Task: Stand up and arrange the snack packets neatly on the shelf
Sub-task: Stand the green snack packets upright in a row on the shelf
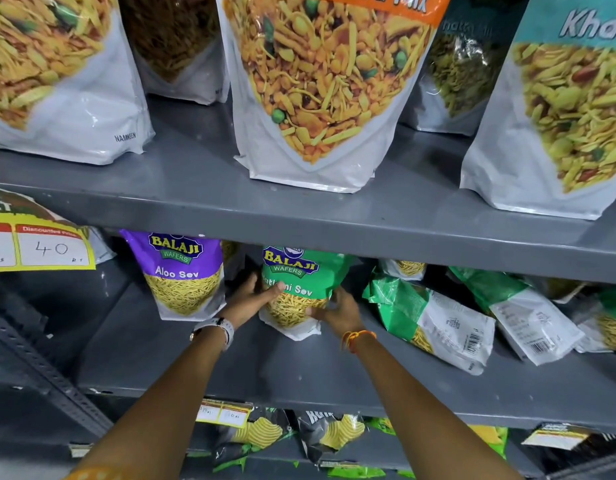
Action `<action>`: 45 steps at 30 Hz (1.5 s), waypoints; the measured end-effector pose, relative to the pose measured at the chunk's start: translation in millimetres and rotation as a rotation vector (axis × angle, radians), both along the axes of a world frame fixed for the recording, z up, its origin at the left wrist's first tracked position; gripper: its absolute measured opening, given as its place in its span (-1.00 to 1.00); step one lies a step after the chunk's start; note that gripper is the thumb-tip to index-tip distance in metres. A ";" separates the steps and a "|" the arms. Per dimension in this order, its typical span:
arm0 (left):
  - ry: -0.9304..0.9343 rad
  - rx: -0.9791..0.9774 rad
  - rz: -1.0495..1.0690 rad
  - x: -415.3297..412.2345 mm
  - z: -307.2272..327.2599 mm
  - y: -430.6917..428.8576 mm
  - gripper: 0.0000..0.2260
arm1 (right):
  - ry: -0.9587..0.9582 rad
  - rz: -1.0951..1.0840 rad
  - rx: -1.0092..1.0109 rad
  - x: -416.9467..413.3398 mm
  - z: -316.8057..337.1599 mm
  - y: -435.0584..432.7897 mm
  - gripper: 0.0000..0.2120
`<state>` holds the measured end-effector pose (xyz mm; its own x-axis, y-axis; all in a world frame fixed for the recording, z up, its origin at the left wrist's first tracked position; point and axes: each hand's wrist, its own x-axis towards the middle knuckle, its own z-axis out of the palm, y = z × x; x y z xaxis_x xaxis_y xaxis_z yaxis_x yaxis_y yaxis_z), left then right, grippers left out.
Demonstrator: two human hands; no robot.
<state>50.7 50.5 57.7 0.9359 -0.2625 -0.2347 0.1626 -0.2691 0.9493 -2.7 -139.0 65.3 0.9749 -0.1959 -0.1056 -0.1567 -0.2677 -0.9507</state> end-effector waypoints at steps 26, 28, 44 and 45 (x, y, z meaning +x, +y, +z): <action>0.159 -0.196 0.316 -114.3 -51.0 -183.7 -0.65 | 0.190 -0.183 -0.805 -30.7 60.3 -202.7 -0.63; 0.386 -0.230 0.282 -114.8 -43.1 -231.2 -0.56 | 0.252 -0.154 -0.775 -29.1 53.5 -231.2 -0.63; 0.544 -0.307 0.318 -119.3 -29.3 -312.5 -0.81 | 0.570 0.151 -0.293 -12.1 -8.5 -297.2 -0.46; 0.532 -0.290 0.319 -122.3 -26.6 -305.7 -0.86 | 0.570 0.151 -0.255 -22.0 -1.3 -291.3 -0.60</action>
